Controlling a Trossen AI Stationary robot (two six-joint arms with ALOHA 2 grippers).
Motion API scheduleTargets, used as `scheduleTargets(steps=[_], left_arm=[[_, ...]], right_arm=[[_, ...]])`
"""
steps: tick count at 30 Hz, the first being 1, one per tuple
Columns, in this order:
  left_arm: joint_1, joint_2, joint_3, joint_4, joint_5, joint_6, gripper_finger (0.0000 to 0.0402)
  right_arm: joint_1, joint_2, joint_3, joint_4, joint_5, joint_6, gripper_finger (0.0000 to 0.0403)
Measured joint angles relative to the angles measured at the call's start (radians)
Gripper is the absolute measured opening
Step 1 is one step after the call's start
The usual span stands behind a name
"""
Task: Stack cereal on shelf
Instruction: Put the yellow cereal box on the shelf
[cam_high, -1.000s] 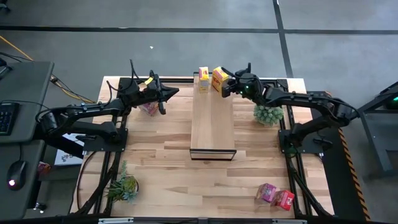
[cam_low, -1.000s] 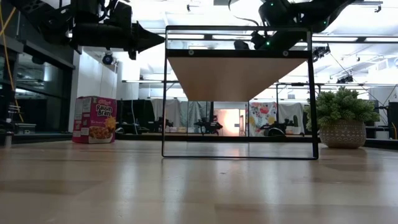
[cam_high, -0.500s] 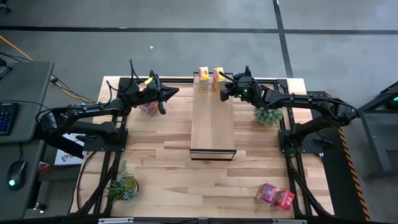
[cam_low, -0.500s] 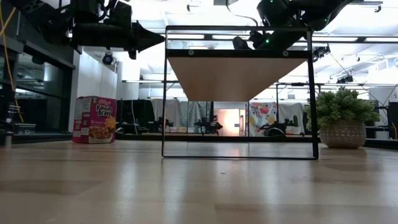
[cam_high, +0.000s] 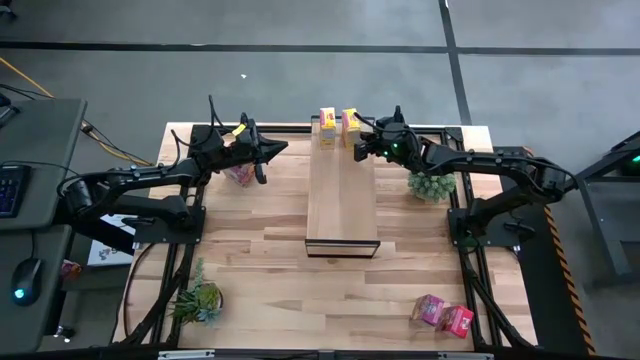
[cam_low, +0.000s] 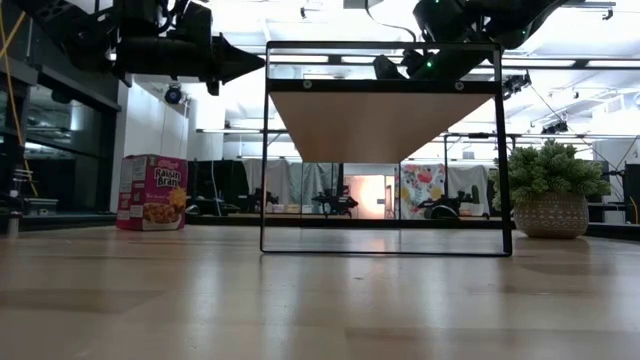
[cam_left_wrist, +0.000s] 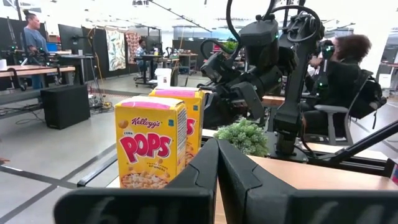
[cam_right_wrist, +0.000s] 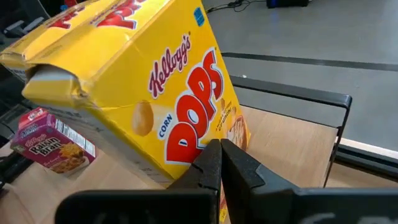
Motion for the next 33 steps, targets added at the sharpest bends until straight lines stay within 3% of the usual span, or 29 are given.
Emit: scheduleTargets(steps=[18, 33], left_arm=[[0.0, 0.0, 0.0, 0.0, 0.0, -0.001, 0.0], [0.0, 0.0, 0.0, 0.009, 0.0, -0.002, 0.0]], right_arm=[[-0.001, 0.0, 0.0, -0.095, -0.027, 0.063, 0.0], [0.001, 0.0, 0.0, -0.035, -0.062, 0.082, 0.0]])
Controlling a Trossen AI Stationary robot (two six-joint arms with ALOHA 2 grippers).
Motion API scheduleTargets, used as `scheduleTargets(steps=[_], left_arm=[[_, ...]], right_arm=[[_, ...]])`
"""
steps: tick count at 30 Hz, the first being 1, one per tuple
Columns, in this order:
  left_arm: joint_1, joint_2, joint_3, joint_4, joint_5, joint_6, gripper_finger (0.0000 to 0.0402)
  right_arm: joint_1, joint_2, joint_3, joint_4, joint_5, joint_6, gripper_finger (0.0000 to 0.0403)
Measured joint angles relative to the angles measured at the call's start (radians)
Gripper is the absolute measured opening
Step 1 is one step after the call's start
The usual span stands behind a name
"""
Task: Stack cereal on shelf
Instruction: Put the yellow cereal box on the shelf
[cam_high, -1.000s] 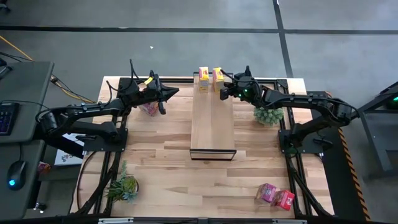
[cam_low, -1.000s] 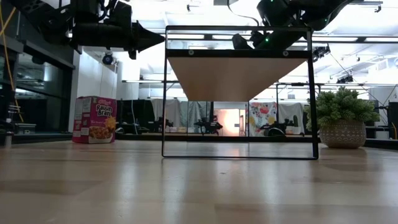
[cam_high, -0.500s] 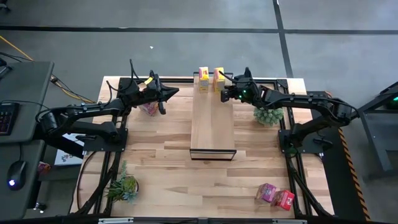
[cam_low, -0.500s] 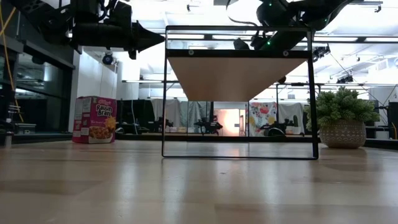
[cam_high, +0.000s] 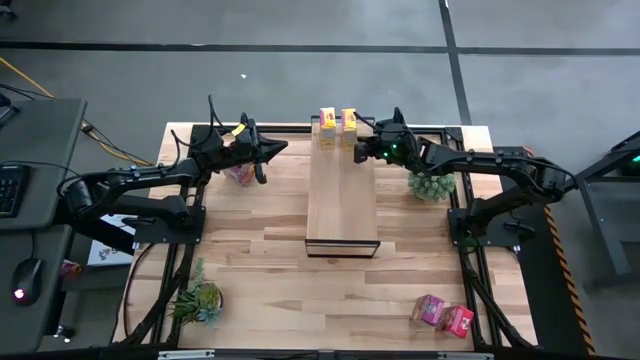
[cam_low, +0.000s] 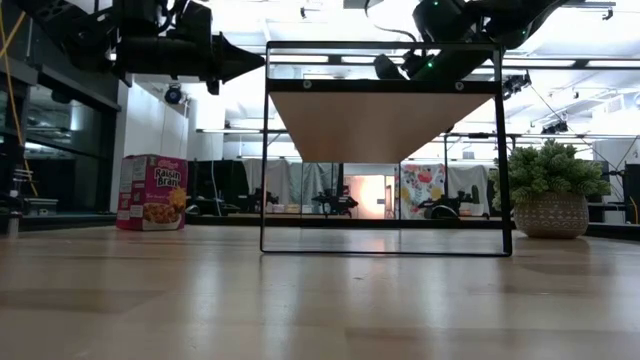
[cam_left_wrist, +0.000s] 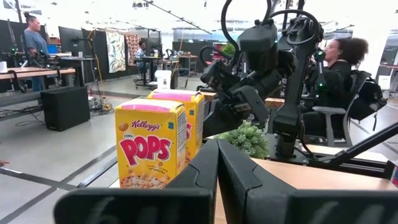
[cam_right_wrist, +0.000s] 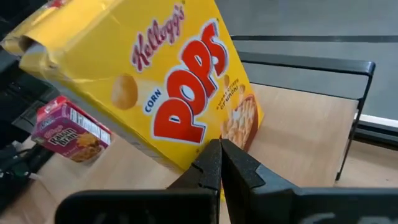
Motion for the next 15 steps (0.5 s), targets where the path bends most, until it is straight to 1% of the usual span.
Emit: scheduleTargets(steps=[4, 8, 15], left_arm=[[0.0, 0.0, 0.0, 0.0, 0.0, 0.0, 0.0], [0.0, 0.0, 0.0, 0.0, 0.0, 0.0, 0.0], [0.0, 0.0, 0.0, 0.0, 0.0, 0.001, 0.0]], right_arm=[[-0.001, 0.0, 0.0, 0.004, 0.001, 0.024, 0.0], [-0.001, 0.0, 0.0, 0.015, 0.029, 0.048, 0.0], [-0.008, 0.0, 0.0, 0.021, 0.047, 0.068, 0.0]])
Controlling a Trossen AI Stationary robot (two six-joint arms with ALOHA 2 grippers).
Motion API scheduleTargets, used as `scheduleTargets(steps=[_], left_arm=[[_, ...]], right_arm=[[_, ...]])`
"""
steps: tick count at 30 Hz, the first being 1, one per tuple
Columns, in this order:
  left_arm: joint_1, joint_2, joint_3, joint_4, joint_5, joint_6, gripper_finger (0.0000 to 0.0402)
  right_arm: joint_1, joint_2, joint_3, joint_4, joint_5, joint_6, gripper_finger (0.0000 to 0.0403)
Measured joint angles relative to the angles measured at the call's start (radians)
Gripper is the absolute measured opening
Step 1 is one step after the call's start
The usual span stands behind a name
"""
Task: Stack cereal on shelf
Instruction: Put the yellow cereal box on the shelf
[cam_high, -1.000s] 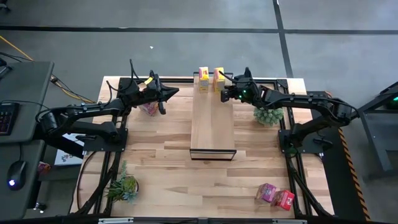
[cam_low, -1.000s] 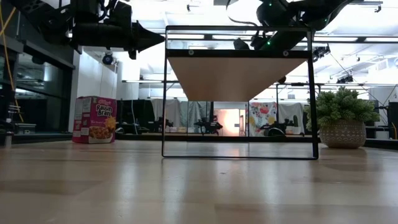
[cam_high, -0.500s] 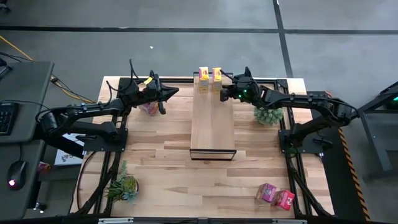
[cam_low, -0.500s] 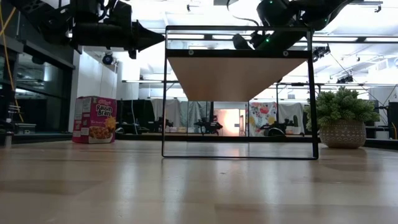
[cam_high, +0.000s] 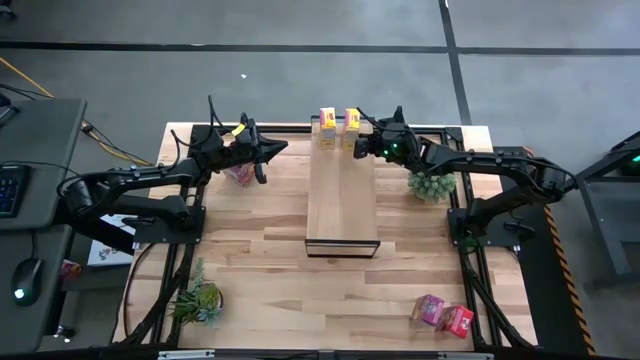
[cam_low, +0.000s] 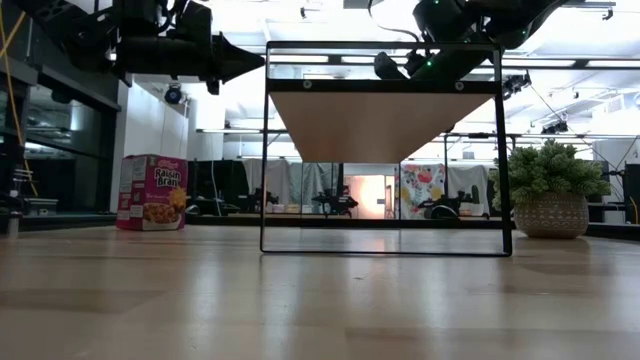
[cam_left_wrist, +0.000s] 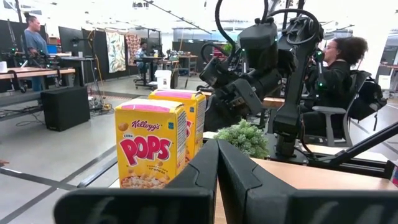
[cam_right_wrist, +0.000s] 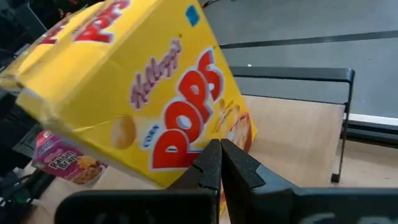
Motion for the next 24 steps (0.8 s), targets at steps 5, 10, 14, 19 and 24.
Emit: scheduleTargets(steps=[5, 10, 14, 19, 24], left_arm=[[0.0, 0.0, 0.0, 0.003, 0.0, 0.0, 0.0], [0.0, 0.0, 0.0, 0.007, 0.0, 0.0, 0.0], [0.0, 0.0, 0.0, 0.007, 0.0, 0.0, 0.0], [0.0, 0.0, 0.0, 0.006, 0.0, 0.0, 0.0], [0.0, 0.0, 0.0, 0.006, 0.0, 0.0, 0.0]], right_arm=[[-0.032, 0.022, 0.0, 0.019, 0.007, -0.02, 0.0], [-0.074, 0.067, 0.0, 0.051, -0.108, -0.028, 0.0], [-0.092, 0.073, 0.0, 0.058, -0.113, -0.049, 0.0], [-0.092, 0.073, 0.0, 0.091, -0.159, -0.039, 0.0], [-0.086, 0.073, 0.0, 0.089, -0.156, -0.006, 0.0]])
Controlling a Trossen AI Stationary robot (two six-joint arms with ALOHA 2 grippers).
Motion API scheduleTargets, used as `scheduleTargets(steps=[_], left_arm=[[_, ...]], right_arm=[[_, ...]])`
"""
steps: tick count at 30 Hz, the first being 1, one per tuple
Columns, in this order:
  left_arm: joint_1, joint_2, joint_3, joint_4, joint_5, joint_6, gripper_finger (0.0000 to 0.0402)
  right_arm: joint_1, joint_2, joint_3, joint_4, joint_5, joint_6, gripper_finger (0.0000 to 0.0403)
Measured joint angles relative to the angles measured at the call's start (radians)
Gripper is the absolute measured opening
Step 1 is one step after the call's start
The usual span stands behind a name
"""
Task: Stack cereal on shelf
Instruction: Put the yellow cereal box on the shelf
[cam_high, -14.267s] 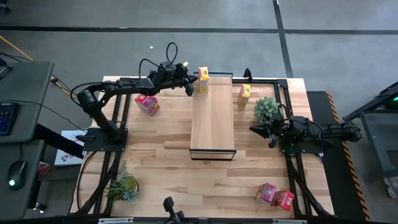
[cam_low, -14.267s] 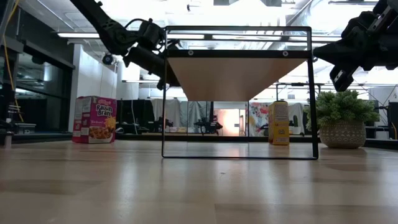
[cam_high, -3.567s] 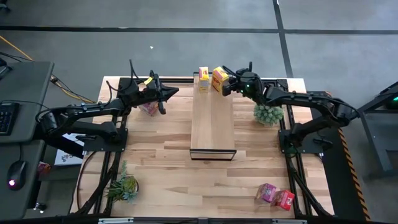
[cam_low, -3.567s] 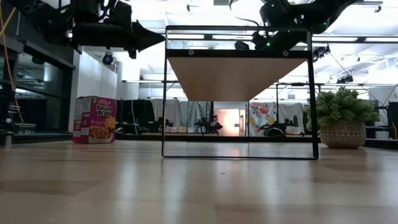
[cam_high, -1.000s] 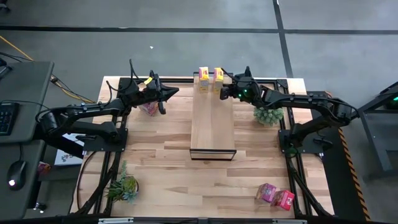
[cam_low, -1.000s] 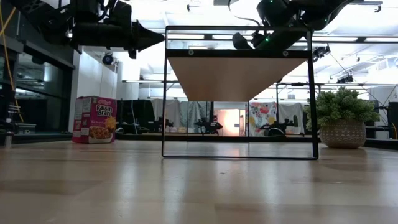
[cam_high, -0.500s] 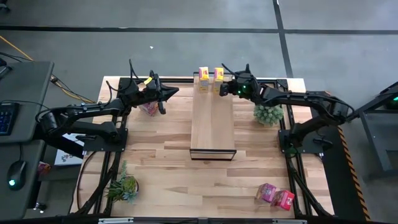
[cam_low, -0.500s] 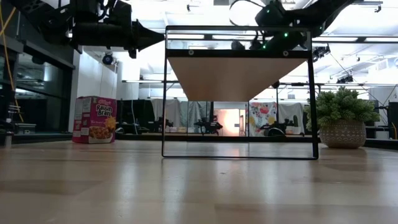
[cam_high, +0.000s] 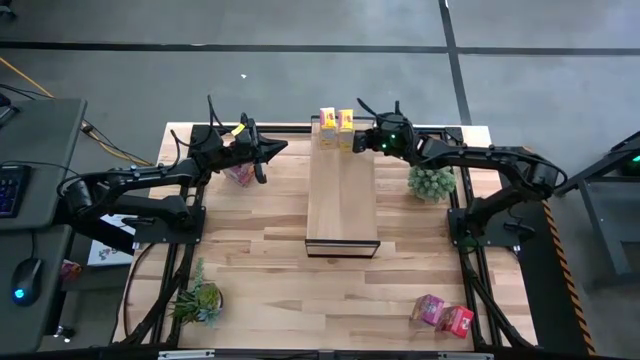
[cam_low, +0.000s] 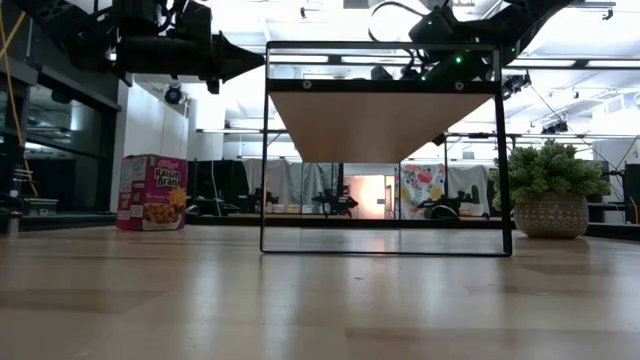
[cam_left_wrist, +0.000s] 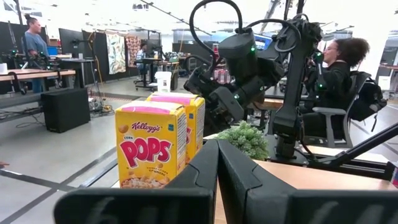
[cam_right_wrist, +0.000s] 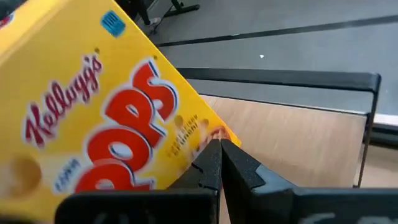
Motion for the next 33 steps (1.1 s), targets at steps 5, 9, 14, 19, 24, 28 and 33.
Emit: scheduleTargets(steps=[5, 9, 14, 19, 24, 28, 33], left_arm=[[0.0, 0.0, 0.0, 0.0, 0.0, 0.0, 0.0], [0.0, 0.0, 0.0, -0.011, 0.0, 0.0, 0.0], [0.0, 0.0, 0.0, -0.015, 0.0, 0.0, 0.0], [0.0, 0.0, 0.0, -0.008, 0.0, -0.001, 0.0], [0.0, 0.0, 0.0, -0.006, 0.0, -0.001, 0.0], [0.0, 0.0, 0.0, -0.006, 0.0, -0.001, 0.0], [0.0, 0.0, 0.0, -0.006, 0.0, 0.0, 0.0]], right_arm=[[0.002, 0.0, 0.0, -0.008, 0.009, 0.009, 0.0], [0.001, -0.001, 0.0, -0.042, 0.019, 0.014, 0.0], [0.01, -0.001, 0.0, -0.07, 0.012, 0.016, 0.0], [0.026, -0.001, 0.0, -0.07, 0.011, 0.035, 0.0], [0.037, -0.001, 0.0, -0.066, 0.006, 0.05, 0.0], [0.037, -0.001, 0.0, -0.045, 0.001, 0.058, 0.0], [0.037, -0.001, 0.0, -0.014, 0.001, 0.069, 0.0]])
